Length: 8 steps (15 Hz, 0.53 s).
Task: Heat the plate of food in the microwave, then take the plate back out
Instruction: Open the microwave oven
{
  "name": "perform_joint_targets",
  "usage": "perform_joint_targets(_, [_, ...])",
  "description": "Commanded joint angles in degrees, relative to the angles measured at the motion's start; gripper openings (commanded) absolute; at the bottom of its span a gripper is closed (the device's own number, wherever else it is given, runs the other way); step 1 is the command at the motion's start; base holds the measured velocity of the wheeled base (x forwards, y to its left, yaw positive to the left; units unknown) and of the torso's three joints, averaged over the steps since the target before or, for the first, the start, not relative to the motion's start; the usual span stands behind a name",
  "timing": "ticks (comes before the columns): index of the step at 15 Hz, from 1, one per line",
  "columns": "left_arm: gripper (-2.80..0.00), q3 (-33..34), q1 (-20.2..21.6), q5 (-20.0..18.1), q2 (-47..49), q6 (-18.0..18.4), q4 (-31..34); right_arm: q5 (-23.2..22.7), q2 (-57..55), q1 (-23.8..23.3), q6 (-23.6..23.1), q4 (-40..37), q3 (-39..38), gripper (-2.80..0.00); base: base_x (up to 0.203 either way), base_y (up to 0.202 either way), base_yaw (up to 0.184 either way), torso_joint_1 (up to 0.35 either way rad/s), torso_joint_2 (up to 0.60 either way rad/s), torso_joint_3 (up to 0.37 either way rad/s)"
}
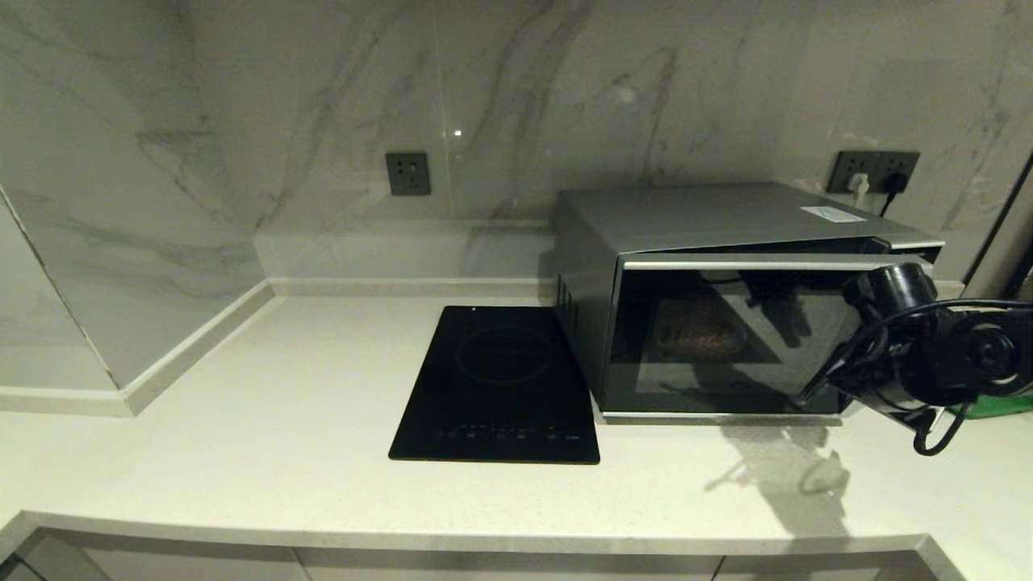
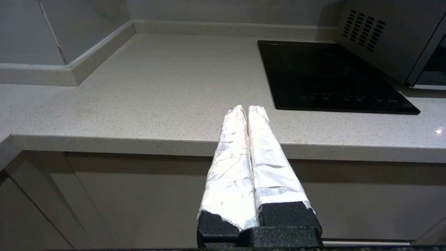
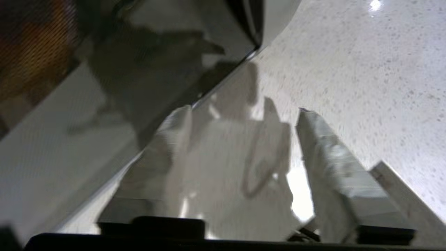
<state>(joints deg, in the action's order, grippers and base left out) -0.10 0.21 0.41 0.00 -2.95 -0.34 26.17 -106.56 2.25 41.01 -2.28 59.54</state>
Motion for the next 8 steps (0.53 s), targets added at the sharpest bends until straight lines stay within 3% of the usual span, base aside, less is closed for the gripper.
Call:
perform_joint_targets(1, [-2.8,0.0,0.0,0.0,0.0,0.0,0.0,-1.5,11.3,4.1,-1.5,-0.1,-4.9,-2.8,0.0,0.0,0.0,0.0,0.0,0.0])
perform_joint_targets(5, [-2.8,0.0,0.1,0.0,0.0,0.0,0.0,-5.4,28.1,6.8,-5.4,-6.6,-5.6,-2.8,0.0,0.0,0.0,0.0,0.0,0.0])
perform_joint_targets(8, [-2.8,0.0,0.0,0.0,0.0,0.0,0.0,-12.2,29.1,1.7,-6.2,-9.0,3.2,-2.8,0.0,0.0,0.0,0.0,0.0,0.0])
